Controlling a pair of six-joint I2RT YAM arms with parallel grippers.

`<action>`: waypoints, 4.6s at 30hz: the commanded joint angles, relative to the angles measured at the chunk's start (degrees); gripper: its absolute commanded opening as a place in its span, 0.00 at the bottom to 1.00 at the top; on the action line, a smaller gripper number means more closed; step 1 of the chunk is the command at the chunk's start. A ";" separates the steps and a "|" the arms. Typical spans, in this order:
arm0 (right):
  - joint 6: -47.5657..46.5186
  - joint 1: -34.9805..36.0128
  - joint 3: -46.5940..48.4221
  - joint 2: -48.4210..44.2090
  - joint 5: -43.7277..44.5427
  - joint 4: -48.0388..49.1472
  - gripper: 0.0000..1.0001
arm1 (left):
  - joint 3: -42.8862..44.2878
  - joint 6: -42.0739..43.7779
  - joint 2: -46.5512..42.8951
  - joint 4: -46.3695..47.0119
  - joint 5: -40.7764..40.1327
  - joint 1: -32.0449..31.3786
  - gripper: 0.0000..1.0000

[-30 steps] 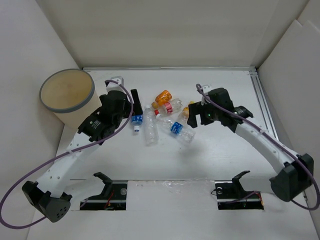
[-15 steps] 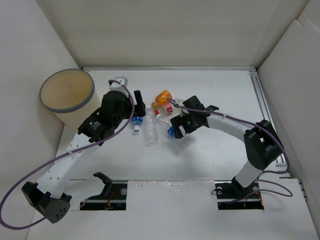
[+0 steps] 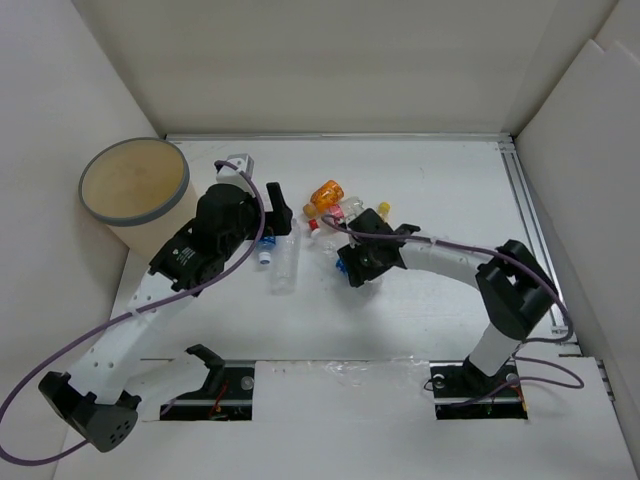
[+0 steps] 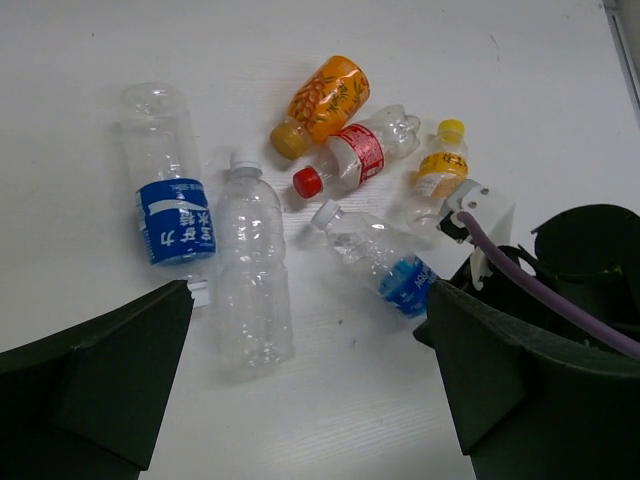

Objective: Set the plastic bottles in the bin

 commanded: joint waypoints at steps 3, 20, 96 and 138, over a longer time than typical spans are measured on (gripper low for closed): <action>6.22 1.48 0.38 -11.60 8.13 -5.65 0.10 | 0.32 -0.26 -0.42 1.35 2.85 -0.10 1.00; 7.02 -4.48 8.38 -32.70 -12.40 3.20 0.00 | -3.09 -11.06 7.22 36.37 34.49 -0.10 1.00; 27.40 -17.50 4.77 -4.86 11.04 10.67 1.00 | 39.62 6.58 24.19 -0.15 -5.95 22.95 1.00; 21.34 -33.67 6.01 -23.47 -31.20 35.35 0.00 | 18.44 -6.05 34.83 37.70 54.25 0.78 1.00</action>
